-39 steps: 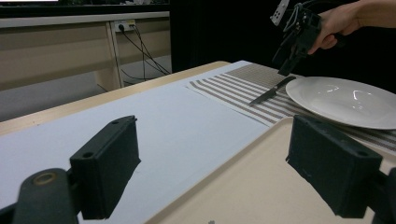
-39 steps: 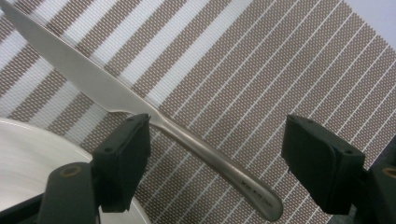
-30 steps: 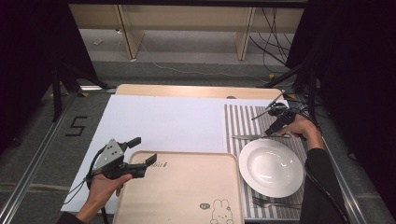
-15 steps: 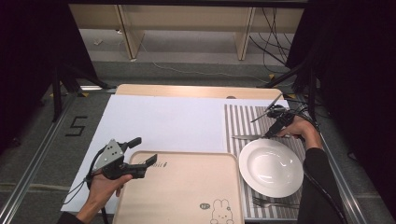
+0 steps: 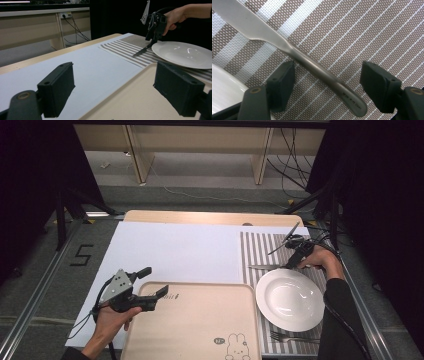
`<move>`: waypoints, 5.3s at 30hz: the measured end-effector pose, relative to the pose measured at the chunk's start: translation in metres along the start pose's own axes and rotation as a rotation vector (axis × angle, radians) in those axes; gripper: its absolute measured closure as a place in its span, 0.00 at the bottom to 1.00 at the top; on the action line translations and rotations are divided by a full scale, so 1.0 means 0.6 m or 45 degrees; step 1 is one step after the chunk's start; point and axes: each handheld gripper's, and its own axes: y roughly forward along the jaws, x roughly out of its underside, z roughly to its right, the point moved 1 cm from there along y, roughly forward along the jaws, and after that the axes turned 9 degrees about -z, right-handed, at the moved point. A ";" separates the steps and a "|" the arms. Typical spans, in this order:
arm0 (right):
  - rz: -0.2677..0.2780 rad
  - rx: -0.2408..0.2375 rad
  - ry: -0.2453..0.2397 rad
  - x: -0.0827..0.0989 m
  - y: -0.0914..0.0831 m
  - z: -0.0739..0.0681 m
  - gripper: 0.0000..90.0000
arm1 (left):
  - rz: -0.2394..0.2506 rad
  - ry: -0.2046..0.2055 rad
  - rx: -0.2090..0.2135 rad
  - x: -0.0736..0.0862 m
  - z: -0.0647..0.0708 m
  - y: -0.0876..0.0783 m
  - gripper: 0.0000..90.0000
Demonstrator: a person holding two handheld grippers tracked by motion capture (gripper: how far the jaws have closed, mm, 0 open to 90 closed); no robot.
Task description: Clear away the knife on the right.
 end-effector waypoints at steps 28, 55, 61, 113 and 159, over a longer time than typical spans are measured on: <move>-0.040 0.009 -0.063 -0.007 0.004 -0.006 0.45 | -0.010 0.010 -0.005 0.001 0.001 0.002 0.18; -0.005 -0.006 -0.137 0.001 0.000 -0.016 0.67 | -0.022 0.023 0.009 0.002 0.005 0.004 0.18; 0.013 0.005 -0.167 0.003 0.000 -0.021 0.73 | -0.024 0.026 0.006 0.002 0.006 0.004 0.18; 0.160 0.235 -0.137 -0.027 -0.060 -0.026 0.89 | -0.029 0.046 0.001 0.003 0.005 0.005 0.18; 0.926 -0.663 0.189 0.002 -0.124 -0.170 0.89 | -0.035 0.040 -0.004 0.003 0.005 0.004 0.18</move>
